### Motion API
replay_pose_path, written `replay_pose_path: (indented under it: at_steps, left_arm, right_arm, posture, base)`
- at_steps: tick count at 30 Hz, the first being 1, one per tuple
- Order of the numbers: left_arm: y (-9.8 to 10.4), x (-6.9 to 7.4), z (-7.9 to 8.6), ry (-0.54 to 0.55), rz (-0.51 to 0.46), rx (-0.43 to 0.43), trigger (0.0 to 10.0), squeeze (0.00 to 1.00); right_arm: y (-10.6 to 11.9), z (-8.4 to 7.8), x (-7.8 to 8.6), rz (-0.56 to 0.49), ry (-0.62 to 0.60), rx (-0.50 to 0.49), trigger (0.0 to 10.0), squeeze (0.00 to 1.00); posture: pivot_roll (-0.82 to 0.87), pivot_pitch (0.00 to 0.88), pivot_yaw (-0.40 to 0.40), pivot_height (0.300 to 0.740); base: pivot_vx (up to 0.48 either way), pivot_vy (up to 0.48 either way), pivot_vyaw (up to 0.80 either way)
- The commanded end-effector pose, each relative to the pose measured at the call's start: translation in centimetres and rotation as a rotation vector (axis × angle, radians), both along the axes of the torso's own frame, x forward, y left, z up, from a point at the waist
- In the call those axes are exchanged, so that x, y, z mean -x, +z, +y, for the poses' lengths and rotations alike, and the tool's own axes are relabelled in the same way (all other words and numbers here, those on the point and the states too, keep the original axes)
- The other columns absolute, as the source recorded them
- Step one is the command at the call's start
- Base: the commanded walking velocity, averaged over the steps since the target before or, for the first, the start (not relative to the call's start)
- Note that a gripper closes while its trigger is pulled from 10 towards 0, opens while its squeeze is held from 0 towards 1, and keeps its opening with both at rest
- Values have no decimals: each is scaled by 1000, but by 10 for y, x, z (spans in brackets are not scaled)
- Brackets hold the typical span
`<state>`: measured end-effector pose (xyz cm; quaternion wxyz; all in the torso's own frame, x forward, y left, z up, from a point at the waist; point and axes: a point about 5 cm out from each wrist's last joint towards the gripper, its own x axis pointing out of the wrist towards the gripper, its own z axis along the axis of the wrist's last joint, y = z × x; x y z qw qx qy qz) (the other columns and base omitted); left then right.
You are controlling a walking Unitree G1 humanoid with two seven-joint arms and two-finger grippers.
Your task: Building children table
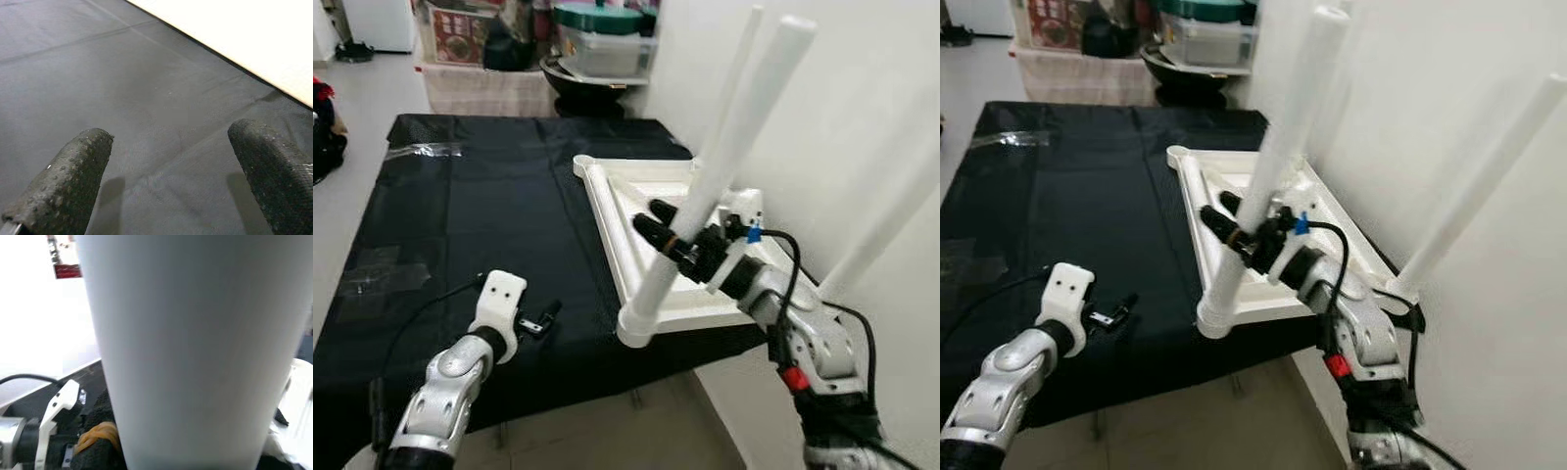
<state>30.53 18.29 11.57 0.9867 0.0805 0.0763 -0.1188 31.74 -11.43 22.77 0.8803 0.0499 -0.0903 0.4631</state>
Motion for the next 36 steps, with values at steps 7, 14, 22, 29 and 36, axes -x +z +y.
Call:
replay_pose_path:
  at_steps: [7,14,22,29,36]
  left_arm:
    - [-3,3,2,6,12,-15,10000,0]
    - [0,1,3,3,10,-19,10000,0]
    - [-1,4,2,8,12,-18,10000,0]
    - [-2,8,6,19,16,-22,10000,0]
    - [-3,8,6,20,19,-22,10000,0]
  right_arm:
    - [-31,15,3,127,154,58,10000,0]
    - [-27,20,12,137,449,142,10000,0]
    - [-21,27,-1,126,540,194,10000,0]
    - [-14,29,-9,119,579,209,10000,0]
    - [-9,29,-14,117,598,209,10000,0]
  posture:
    - [121,0,-153,740]
    - [133,0,-156,740]
    - [153,0,-170,740]
    - [167,0,-179,740]
    - [164,0,-181,740]
  base:
    - [0,0,0]
    - [0,0,0]
    - [0,0,0]
    - [0,0,0]
    - [0,0,0]
